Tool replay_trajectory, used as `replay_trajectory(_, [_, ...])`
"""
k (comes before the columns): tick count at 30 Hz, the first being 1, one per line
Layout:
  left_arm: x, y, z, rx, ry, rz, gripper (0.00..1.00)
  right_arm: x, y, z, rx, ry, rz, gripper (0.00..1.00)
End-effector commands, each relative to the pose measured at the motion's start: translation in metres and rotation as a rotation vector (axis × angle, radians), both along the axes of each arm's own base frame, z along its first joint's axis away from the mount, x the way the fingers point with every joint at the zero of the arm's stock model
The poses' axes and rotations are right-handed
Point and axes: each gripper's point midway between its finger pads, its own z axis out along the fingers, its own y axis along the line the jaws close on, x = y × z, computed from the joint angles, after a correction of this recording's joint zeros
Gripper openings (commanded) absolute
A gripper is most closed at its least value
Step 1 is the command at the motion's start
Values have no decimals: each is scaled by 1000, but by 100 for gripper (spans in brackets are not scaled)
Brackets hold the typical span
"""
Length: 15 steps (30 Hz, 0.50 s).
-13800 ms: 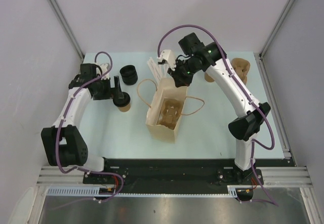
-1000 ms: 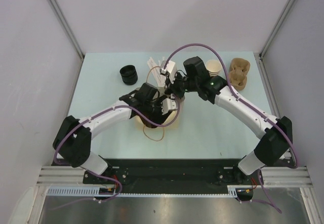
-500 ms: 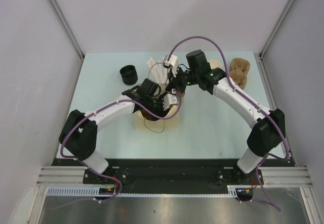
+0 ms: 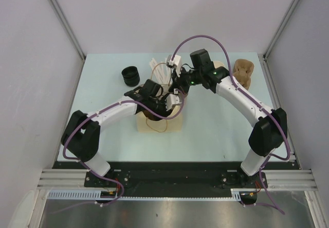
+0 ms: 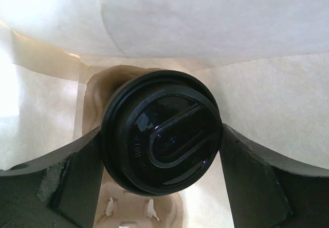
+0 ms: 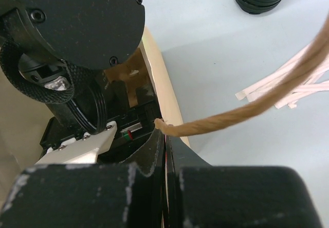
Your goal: Pack the takeout coffee
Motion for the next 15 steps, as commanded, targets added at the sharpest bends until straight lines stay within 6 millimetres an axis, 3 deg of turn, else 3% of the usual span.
replay_trajectory(1, [27,14,-17,71,-66,106,42,-29,-10,-35,-88,176,30,0])
replay_trajectory(3, [31,11,-3,43,-83,123,48,-30,-11,-36,-92,183,32,0])
replay_trajectory(5, [35,8,6,27,-98,135,64,-30,-11,-37,-94,187,30,0])
replay_trajectory(10, [41,4,27,-8,-137,154,83,-30,-10,-37,-91,187,32,0])
replay_trajectory(15, [38,-2,43,-37,-176,140,86,-27,-10,-36,-89,178,27,0])
